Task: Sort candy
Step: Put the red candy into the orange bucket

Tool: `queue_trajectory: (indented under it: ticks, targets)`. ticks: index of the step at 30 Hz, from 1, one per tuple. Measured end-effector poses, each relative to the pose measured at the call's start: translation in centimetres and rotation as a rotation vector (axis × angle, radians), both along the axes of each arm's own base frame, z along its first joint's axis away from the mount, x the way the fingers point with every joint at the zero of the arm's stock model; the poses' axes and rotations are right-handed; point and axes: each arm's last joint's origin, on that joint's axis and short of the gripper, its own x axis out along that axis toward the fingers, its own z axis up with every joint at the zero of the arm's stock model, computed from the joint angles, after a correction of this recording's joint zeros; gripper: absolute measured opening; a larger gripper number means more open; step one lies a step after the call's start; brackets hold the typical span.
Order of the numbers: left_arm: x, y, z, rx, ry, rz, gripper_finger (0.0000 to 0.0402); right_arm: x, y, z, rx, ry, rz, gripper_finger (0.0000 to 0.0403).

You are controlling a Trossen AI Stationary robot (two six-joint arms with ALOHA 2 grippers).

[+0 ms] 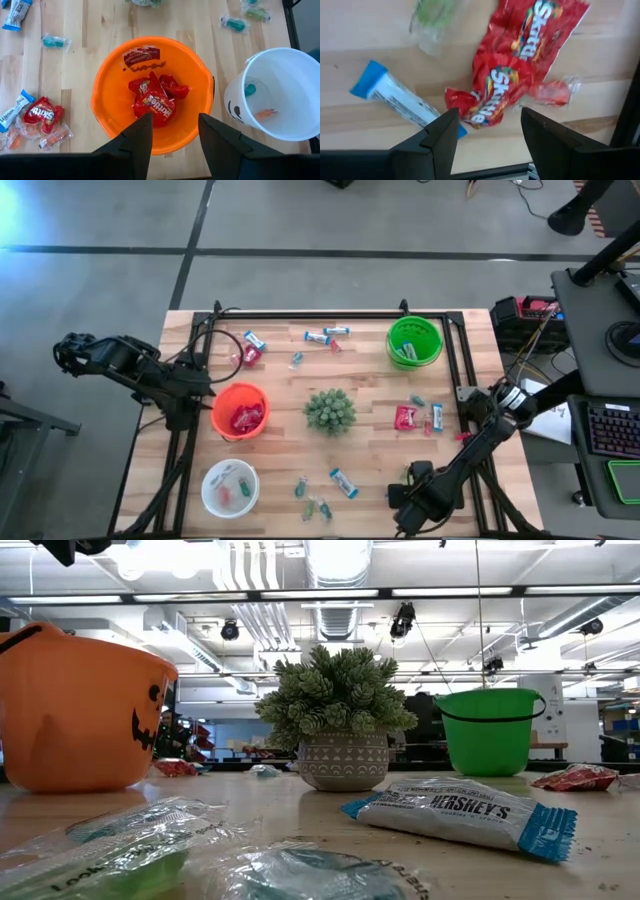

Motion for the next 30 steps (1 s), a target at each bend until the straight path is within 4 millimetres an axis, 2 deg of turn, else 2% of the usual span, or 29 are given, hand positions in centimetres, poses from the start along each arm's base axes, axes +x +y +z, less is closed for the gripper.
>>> queue_trajectory:
  ticks: [15,18,24,30]
  targets:
    - [0.6,-0.2,0.1,-0.04,-0.016,0.048,0.0142,-1.0,-0.9,-3.9,-0.008,-0.038,0.025,0.0197]
    - [0.6,-0.3,0.0,-0.048,-0.011,0.057,0.0142,-1.1,-0.9,-4.2,0.01,-0.054,0.03,0.0158]
    - [0.7,-0.3,0.0,-0.058,-0.003,0.05,0.0142,-0.8,-0.6,-3.6,0.025,-0.058,0.057,0.0028]
    - [0.7,-0.3,0.0,-0.058,-0.004,0.05,0.0142,-0.4,0.0,-1.7,0.033,-0.057,0.063,0.0024]
